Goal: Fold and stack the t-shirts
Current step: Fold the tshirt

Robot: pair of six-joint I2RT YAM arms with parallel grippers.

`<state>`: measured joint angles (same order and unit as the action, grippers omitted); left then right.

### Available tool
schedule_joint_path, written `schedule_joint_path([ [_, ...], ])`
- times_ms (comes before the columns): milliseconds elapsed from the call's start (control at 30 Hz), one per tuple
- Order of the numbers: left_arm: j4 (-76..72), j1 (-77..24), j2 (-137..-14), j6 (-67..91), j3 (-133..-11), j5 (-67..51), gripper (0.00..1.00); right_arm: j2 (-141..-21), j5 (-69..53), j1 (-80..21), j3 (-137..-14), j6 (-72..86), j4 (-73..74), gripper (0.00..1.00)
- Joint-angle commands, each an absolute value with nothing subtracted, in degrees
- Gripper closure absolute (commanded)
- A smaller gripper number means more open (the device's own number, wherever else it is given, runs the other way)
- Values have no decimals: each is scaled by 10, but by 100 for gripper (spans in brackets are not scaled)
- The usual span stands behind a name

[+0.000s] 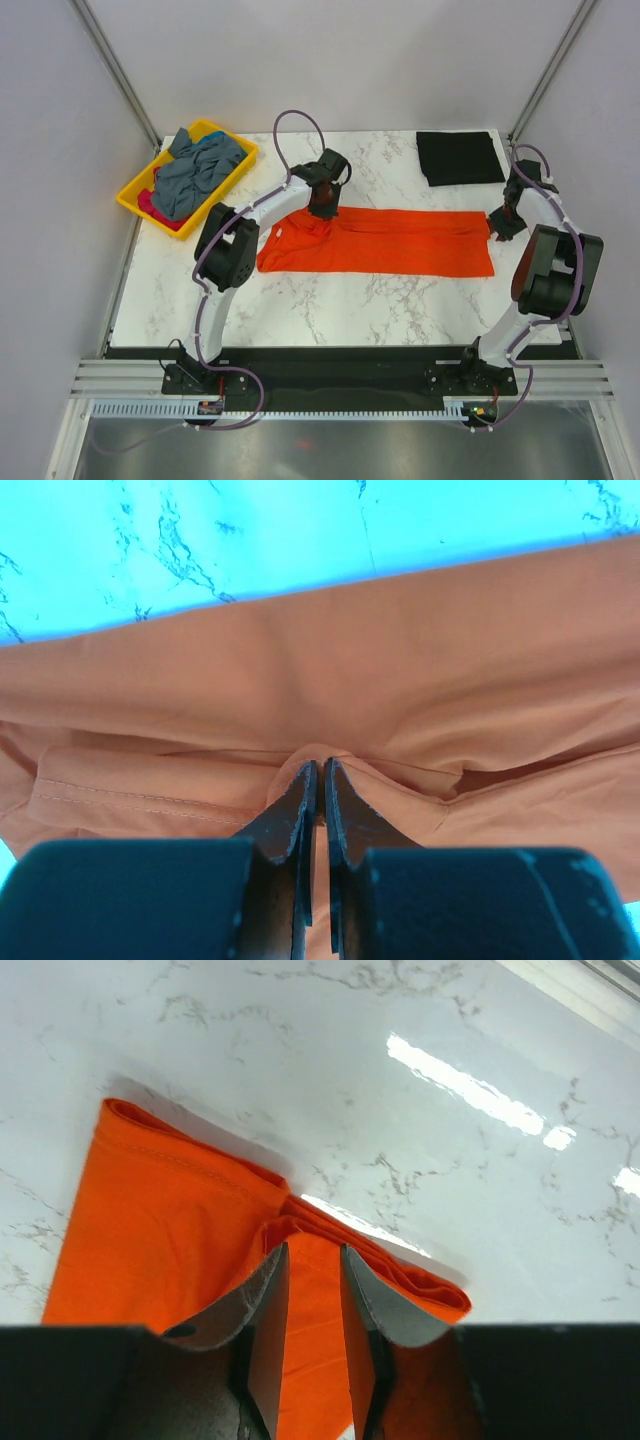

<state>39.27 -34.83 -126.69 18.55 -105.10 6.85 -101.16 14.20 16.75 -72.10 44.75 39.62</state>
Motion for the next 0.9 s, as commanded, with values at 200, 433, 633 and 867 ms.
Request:
schedule_joint_path([
  [200, 393, -346, -1255, 169, -1077, 29, 90, -981, 114, 174, -674, 460, 454, 64],
  [433, 390, -346, -1253, 171, -1073, 29, 91, -973, 88, 174, -612, 465, 380, 65],
  [633, 391, -346, -1250, 174, -1065, 40, 91, -947, 131, 176, -582, 465, 384, 99],
  [867, 392, -346, -1245, 172, -1056, 53, 98, -887, 169, 175, -550, 458, 384, 100],
])
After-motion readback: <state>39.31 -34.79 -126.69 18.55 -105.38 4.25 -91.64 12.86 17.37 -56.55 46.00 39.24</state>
